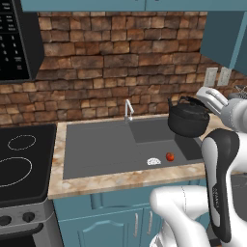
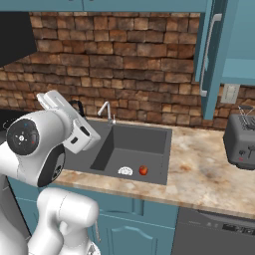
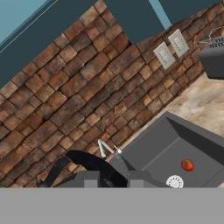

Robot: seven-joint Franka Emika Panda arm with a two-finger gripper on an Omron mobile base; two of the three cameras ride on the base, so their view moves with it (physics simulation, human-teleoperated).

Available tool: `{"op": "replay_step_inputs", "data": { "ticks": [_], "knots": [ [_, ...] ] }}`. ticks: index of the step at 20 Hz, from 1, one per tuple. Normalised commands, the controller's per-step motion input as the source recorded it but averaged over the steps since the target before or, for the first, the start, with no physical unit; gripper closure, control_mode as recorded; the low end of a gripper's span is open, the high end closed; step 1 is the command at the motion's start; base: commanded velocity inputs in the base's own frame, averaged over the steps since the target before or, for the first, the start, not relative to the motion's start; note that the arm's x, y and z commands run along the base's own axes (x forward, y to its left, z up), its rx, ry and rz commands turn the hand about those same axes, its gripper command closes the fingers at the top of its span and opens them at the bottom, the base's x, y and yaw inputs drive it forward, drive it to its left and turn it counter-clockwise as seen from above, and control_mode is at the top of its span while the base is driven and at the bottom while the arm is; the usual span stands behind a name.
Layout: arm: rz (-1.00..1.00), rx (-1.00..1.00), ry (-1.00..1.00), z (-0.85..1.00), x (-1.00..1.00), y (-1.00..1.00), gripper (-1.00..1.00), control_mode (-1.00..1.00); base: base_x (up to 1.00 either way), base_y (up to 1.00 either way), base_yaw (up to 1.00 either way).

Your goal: Open the cabinet, pick the kettle from the cabinet, and place it in the sink.

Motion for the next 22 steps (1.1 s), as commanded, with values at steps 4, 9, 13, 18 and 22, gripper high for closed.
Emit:
{"op": "replay_step_inputs", "data": {
  "ticks": [4, 9, 13, 18, 22],
  "knots": [
    [0.0, 0.0, 0.0, 0.0, 0.0, 0.0, 1.0, 1.0, 0.0, 0.0, 0.0],
    [0.0, 0.0, 0.0, 0.0, 0.0, 0.0, 1.0, 1.0, 0.0, 0.0, 0.0],
    [0.0, 0.0, 0.0, 0.0, 0.0, 0.0, 1.0, 1.0, 0.0, 0.0, 0.0],
    [0.0, 0.0, 0.0, 0.0, 0.0, 0.0, 1.0, 1.0, 0.0, 0.0, 0.0],
    [0.0, 0.0, 0.0, 0.0, 0.0, 0.0, 1.0, 1.0, 0.0, 0.0, 0.0]
  ]
}}
